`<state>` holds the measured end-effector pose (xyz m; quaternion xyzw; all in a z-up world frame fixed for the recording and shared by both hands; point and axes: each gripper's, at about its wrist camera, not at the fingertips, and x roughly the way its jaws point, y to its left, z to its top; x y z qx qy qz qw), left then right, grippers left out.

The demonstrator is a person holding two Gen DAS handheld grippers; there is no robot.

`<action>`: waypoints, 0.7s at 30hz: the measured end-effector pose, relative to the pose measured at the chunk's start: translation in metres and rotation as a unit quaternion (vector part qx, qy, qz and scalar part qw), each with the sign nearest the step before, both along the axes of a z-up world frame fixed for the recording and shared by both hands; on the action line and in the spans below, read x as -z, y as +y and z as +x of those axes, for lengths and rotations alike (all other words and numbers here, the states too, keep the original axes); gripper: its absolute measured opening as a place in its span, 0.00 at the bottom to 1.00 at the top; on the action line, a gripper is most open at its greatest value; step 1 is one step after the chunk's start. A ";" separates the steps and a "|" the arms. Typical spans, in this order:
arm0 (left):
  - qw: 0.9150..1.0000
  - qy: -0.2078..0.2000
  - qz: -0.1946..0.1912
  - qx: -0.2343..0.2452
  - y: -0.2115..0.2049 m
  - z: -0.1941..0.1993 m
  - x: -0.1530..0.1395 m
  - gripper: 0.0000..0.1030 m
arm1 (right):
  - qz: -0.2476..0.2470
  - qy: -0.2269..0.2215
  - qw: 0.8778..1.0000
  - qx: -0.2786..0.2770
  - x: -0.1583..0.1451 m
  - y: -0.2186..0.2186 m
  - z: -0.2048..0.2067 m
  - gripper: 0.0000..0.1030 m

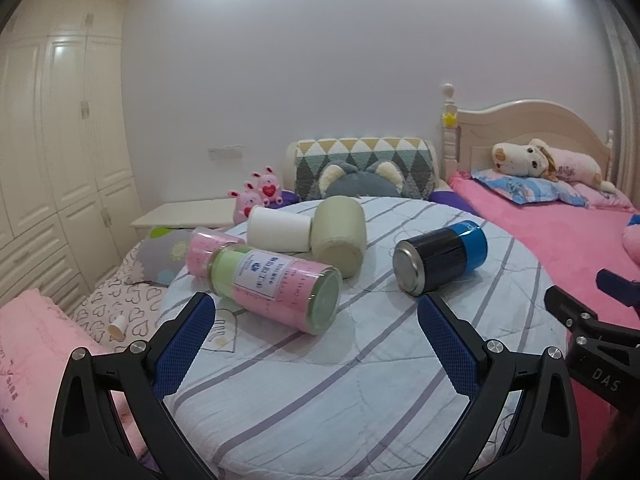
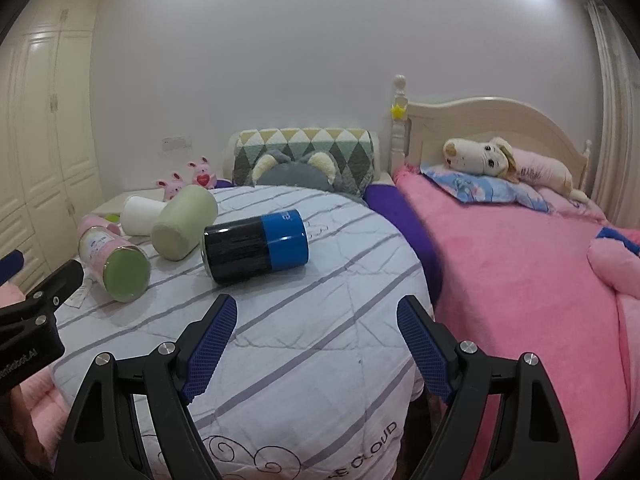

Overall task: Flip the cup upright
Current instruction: 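Move the left tool down to the blue-and-black cup lying on its side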

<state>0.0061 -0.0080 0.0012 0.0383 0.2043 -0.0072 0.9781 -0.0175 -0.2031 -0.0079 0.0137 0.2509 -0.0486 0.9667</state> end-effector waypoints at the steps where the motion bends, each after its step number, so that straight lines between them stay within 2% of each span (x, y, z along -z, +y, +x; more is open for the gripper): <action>1: 1.000 0.002 -0.003 0.004 -0.001 0.002 0.001 0.99 | -0.002 0.004 1.000 0.001 0.001 0.000 0.001 0.81; 5: 1.000 0.011 -0.010 0.028 -0.007 0.010 0.001 0.99 | 0.000 0.017 1.000 0.014 0.003 -0.002 0.007 0.81; 11: 0.997 0.027 0.014 0.074 -0.021 0.033 -0.003 0.99 | 0.020 0.040 0.998 0.043 0.006 -0.016 0.018 0.81; 15: 0.989 0.046 0.032 0.137 -0.033 0.051 -0.008 0.99 | 0.016 0.050 0.997 0.060 0.005 -0.022 0.030 0.81; 19: 0.978 0.063 0.048 0.195 -0.048 0.071 -0.017 0.99 | 0.021 0.059 0.995 0.083 0.005 -0.028 0.040 0.81; 21: 0.972 0.068 0.074 0.212 -0.060 0.082 -0.021 0.99 | 0.032 0.067 0.992 0.100 0.006 -0.033 0.046 0.81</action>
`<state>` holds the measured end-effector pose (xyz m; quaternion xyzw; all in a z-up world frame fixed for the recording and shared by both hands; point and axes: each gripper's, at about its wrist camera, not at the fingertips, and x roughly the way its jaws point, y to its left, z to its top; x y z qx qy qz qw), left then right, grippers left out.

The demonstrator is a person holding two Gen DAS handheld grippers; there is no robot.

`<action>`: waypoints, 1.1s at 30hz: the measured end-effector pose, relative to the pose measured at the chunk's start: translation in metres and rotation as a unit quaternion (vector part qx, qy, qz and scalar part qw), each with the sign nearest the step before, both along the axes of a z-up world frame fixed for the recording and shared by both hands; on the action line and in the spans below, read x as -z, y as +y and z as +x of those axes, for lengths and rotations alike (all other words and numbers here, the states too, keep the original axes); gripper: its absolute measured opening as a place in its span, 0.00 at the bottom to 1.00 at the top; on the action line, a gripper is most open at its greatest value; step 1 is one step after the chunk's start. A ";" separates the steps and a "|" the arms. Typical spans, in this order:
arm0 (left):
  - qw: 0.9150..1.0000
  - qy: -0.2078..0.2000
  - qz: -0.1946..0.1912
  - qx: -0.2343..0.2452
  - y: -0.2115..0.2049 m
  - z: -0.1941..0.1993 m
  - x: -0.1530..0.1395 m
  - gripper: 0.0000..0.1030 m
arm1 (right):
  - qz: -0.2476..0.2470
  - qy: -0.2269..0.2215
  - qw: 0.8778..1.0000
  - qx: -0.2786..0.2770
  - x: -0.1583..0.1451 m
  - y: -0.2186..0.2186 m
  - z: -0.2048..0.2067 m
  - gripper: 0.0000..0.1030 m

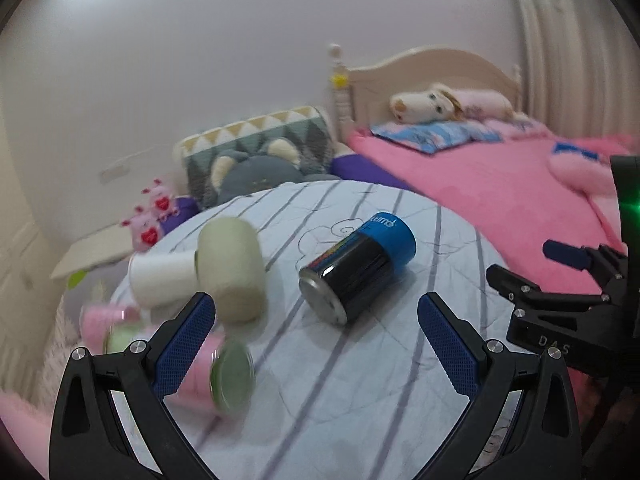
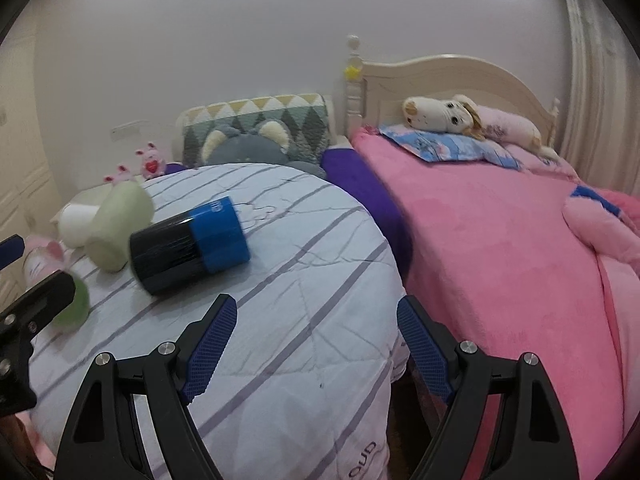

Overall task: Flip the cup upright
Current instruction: 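Move the left tool down to the blue-and-black cup lying on its side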

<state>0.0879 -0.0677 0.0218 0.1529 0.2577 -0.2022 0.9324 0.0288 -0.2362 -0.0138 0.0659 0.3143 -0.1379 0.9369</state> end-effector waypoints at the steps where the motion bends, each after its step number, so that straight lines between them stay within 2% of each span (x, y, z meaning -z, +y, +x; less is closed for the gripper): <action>1: 1.000 0.001 0.010 0.008 -0.004 0.005 -0.001 0.99 | 0.006 0.005 1.000 0.010 0.001 -0.002 0.004 0.81; 4: 0.998 0.018 0.038 0.040 -0.017 0.022 -0.003 0.99 | 0.025 0.018 0.999 0.032 0.004 -0.008 0.014 0.81; 11: 0.988 0.074 0.086 0.101 -0.045 0.052 0.002 0.99 | 0.043 0.054 0.994 0.088 0.014 -0.017 0.027 0.81; 19: 0.970 0.132 0.152 0.134 -0.077 0.086 0.027 0.99 | 0.083 0.087 0.982 0.148 0.033 -0.033 0.031 0.81; 27: 0.959 0.175 0.172 0.145 -0.096 0.105 0.049 0.99 | 0.100 0.109 0.977 0.155 0.047 -0.040 0.039 0.81; 29: 0.954 0.199 0.170 0.148 -0.098 0.109 0.057 0.96 | 0.101 0.109 0.977 0.154 0.047 -0.041 0.040 0.81; 31: 0.954 0.190 0.189 0.131 -0.098 0.111 0.062 0.82 | 0.101 0.110 0.977 0.151 0.047 -0.041 0.040 0.81; 33: 0.953 0.187 0.205 0.124 -0.097 0.110 0.063 0.78 | 0.102 0.110 0.977 0.150 0.048 -0.041 0.041 0.81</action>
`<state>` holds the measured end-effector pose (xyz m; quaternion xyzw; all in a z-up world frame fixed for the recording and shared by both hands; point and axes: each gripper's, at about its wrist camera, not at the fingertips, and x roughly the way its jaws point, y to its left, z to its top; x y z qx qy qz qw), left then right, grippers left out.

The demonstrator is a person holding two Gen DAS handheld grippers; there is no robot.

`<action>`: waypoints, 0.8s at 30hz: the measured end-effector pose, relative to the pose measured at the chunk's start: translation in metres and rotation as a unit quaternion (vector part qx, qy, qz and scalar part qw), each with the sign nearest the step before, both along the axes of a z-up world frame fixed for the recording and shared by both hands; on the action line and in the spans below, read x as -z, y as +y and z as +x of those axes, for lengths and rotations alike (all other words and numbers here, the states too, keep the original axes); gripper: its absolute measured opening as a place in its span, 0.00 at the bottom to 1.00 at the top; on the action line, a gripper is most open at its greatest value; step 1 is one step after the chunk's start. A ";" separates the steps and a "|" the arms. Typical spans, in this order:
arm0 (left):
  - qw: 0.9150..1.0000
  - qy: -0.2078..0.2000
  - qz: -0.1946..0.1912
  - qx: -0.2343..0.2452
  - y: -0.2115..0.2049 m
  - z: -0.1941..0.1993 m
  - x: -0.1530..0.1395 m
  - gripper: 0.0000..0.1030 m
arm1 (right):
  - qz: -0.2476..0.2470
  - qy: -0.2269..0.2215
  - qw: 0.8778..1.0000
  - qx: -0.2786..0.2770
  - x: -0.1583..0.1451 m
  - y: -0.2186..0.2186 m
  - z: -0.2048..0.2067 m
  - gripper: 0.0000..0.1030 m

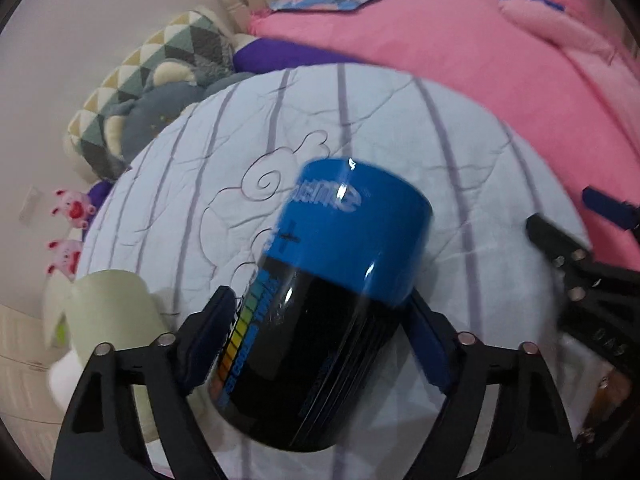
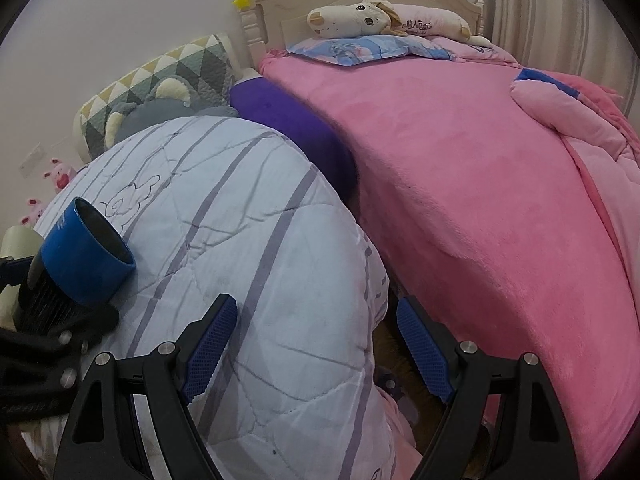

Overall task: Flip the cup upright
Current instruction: 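Move the left tool down to the blue-and-black cup lying on its side, then close the left gripper around the middle of the blue-and-black cup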

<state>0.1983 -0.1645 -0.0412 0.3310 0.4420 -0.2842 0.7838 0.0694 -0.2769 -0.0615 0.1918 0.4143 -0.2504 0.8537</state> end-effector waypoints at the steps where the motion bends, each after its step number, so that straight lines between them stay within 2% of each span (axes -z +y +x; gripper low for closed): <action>1: 1.000 0.004 -0.006 0.001 0.002 -0.001 -0.002 0.78 | 0.000 0.000 1.000 0.000 0.000 -0.001 0.000 0.81; 5: 0.999 0.026 -0.024 0.004 0.005 -0.002 -0.006 0.77 | -0.004 0.003 1.000 -0.003 0.000 0.000 0.001 0.81; 15: 0.999 0.022 -0.036 0.008 0.002 -0.010 -0.014 0.75 | -0.007 0.003 1.000 -0.009 -0.005 0.003 0.000 0.81; 24: 0.999 0.007 -0.045 -0.027 0.019 -0.024 -0.023 0.72 | -0.012 0.008 1.000 -0.027 -0.007 0.009 -0.002 0.81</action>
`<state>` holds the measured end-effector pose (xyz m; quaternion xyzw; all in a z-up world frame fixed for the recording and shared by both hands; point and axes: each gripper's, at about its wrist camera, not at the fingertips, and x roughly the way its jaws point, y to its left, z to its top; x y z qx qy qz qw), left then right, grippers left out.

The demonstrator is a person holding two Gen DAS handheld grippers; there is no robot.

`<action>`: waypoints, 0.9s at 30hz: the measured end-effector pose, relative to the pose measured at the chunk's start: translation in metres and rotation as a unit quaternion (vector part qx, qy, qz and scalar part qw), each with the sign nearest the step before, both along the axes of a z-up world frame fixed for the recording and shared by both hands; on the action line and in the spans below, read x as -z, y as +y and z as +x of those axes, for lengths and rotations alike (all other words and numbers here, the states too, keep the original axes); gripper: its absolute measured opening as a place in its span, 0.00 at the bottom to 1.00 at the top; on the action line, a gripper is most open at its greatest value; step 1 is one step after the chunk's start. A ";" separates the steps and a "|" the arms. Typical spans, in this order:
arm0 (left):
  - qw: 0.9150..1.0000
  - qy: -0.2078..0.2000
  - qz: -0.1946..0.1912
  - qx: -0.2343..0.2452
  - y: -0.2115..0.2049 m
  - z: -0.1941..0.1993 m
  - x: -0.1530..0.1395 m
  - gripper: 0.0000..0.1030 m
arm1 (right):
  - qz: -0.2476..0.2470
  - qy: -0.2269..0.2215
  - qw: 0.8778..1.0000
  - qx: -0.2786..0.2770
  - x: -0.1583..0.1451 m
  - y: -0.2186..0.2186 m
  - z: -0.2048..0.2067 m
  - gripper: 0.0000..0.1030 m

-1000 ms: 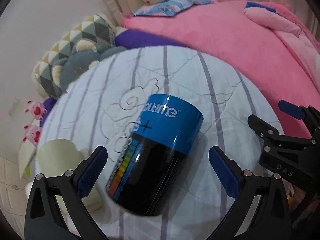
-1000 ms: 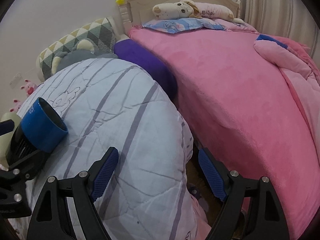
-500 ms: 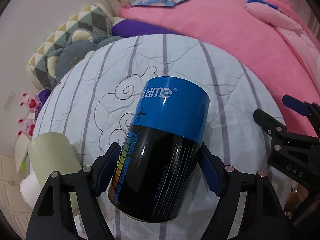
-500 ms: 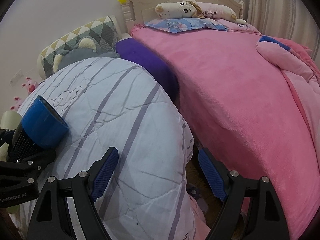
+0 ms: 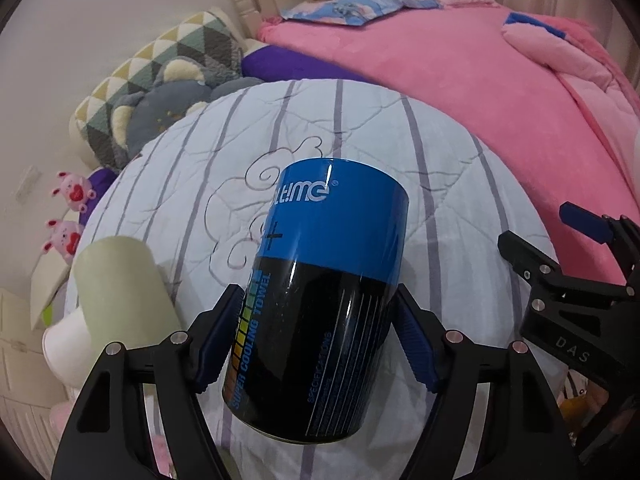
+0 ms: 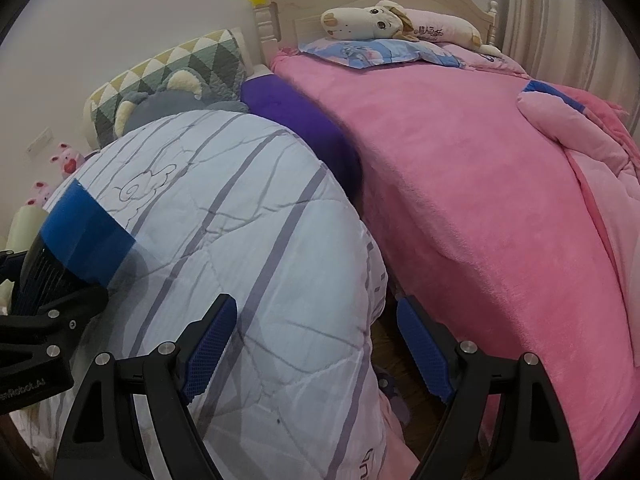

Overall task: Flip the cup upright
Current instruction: 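Close the left gripper around the middle of the blue-and-black cup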

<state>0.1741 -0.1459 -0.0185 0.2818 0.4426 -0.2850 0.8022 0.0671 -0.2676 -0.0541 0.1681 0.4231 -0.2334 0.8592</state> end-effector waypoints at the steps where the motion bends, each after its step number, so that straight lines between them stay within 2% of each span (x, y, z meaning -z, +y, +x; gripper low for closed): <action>1: 1.000 0.000 0.001 -0.007 0.002 -0.002 0.000 0.72 | 0.000 0.000 1.000 -0.002 -0.001 0.001 -0.001 0.81; 7: 0.998 -0.009 -0.004 -0.054 0.018 -0.016 -0.005 0.71 | -0.004 -0.002 1.000 -0.023 -0.005 0.007 -0.008 0.81; 16: 0.990 -0.010 -0.032 -0.134 0.037 -0.037 -0.009 0.70 | -0.013 -0.004 0.998 -0.069 -0.013 0.016 -0.021 0.81; 22: 0.987 -0.001 -0.030 -0.159 0.035 -0.021 0.008 0.70 | -0.018 -0.009 0.996 -0.089 -0.019 0.019 -0.030 0.81; 27: 0.988 -0.013 -0.011 -0.152 0.023 -0.008 0.016 0.70 | -0.015 -0.008 0.997 -0.082 -0.018 0.012 -0.031 0.81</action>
